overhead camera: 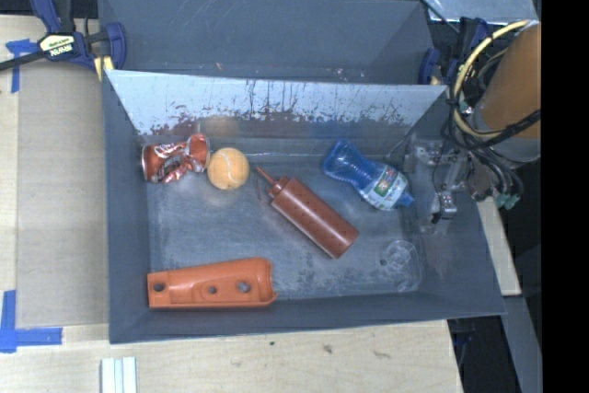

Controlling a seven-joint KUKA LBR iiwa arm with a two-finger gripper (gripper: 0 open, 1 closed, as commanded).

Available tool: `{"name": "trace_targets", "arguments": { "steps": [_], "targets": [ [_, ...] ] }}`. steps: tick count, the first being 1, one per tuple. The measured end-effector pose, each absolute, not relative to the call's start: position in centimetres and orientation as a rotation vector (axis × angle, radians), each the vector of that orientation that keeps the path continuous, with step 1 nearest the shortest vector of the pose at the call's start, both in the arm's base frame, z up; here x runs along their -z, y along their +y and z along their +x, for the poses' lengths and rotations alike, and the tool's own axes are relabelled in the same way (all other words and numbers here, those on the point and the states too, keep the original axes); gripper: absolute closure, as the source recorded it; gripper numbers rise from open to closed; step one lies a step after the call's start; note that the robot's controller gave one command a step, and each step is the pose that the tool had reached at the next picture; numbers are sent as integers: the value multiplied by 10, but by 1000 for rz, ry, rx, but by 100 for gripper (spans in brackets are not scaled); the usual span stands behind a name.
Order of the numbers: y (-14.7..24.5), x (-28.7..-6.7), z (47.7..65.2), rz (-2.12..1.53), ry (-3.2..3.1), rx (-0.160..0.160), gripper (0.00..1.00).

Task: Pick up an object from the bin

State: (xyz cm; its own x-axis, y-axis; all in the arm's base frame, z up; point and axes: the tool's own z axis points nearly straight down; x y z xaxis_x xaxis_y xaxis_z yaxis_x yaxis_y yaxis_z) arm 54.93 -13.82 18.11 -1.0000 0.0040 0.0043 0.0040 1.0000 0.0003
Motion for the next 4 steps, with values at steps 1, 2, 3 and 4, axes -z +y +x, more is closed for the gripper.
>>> {"name": "trace_targets", "arguments": {
  "steps": [1, 2, 3, 4],
  "targets": [
    [-137, -186, 551, 0, -3146, -2, 0],
    [-117, -125, 583, -63, -3136, 3, 0],
    [-101, -93, 603, -472, -3109, 0, 0],
    [-109, -83, 593, -376, -3114, 1, 100]
  ]
}}
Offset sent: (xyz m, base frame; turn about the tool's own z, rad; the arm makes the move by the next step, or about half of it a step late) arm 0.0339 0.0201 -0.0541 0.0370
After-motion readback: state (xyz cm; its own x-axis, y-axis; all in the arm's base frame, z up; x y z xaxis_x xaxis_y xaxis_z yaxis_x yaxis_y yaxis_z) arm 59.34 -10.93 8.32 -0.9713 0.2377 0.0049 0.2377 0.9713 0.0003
